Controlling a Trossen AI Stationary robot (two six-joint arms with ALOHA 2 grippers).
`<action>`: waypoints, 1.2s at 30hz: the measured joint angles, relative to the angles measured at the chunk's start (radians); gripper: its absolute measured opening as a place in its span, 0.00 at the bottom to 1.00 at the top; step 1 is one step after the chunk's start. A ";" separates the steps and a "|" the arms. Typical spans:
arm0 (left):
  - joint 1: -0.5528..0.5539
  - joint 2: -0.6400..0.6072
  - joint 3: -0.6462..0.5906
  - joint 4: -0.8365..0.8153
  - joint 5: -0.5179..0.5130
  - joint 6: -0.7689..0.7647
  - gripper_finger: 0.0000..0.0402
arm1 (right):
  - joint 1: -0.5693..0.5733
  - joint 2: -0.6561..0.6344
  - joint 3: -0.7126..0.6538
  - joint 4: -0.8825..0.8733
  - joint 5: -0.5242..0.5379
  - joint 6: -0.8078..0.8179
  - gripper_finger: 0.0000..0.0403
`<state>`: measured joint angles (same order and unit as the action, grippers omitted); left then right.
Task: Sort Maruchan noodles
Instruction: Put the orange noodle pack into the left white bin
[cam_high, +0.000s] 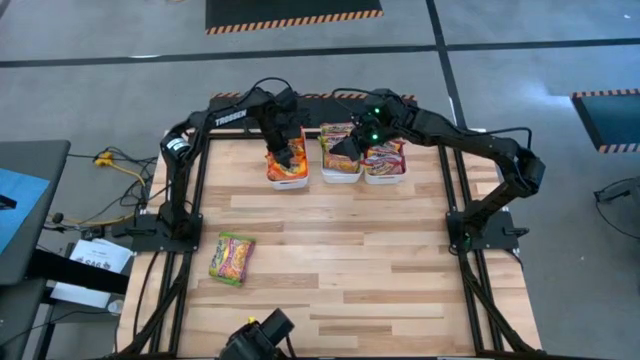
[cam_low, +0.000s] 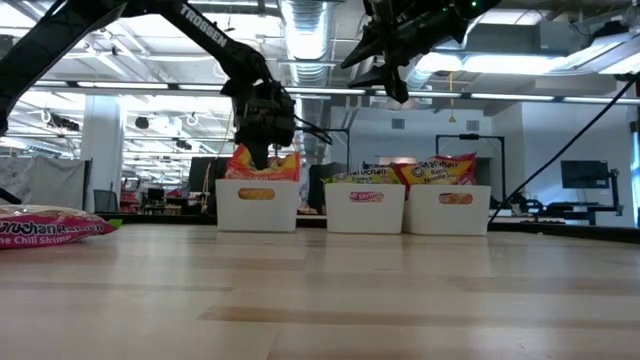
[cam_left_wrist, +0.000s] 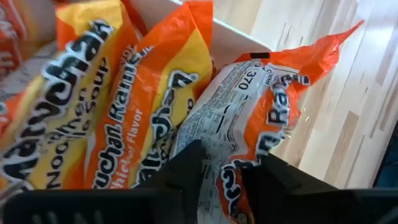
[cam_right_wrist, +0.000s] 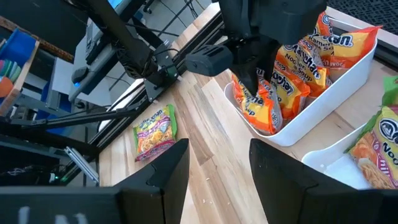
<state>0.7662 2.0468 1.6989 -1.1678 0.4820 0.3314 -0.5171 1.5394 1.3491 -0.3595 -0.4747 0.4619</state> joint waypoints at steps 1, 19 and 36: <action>-0.001 0.000 0.000 -0.007 0.000 -0.004 0.26 | 0.000 0.000 0.000 0.000 0.000 0.000 0.48; -0.001 0.001 0.248 -0.309 -0.111 -0.032 0.36 | -0.008 0.000 0.000 -0.071 0.003 -0.059 0.48; 0.015 -0.011 0.261 -0.404 -0.308 -0.168 0.28 | -0.001 0.000 0.000 -0.163 0.006 -0.097 0.48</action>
<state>0.7809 2.0354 1.9594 -1.5716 0.1738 0.1633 -0.5182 1.5398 1.3487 -0.5228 -0.4690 0.3645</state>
